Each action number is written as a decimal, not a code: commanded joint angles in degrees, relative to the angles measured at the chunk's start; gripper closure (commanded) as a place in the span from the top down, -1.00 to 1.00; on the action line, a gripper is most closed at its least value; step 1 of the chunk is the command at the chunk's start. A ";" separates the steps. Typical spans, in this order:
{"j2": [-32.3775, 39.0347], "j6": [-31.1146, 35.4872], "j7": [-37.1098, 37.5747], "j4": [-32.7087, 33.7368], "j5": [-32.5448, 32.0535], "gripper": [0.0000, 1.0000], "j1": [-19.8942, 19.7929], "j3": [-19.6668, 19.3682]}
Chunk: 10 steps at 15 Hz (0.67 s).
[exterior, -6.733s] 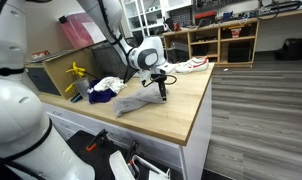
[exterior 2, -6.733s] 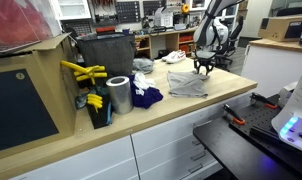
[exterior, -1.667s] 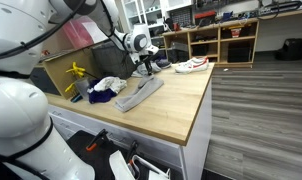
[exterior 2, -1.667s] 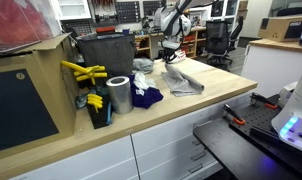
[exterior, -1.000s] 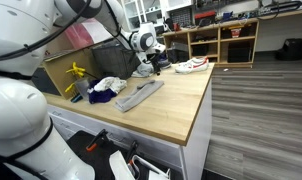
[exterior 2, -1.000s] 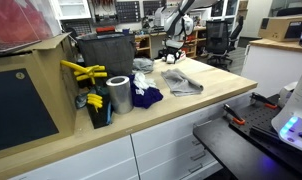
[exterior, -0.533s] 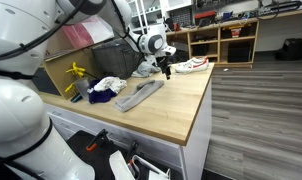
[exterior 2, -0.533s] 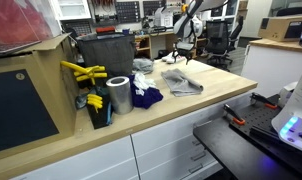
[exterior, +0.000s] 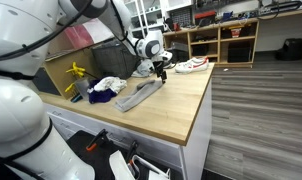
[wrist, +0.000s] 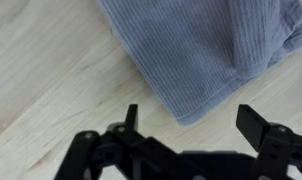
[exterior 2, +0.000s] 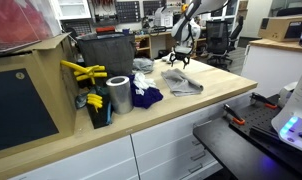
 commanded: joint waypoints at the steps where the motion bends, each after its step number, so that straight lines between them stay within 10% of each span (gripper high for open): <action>1: 0.27 0.23 -3.55 -0.44 2.31 0.60 -0.50 0.94; 10: 0.10 1.14 -8.40 -2.34 1.88 -0.73 -0.86 0.93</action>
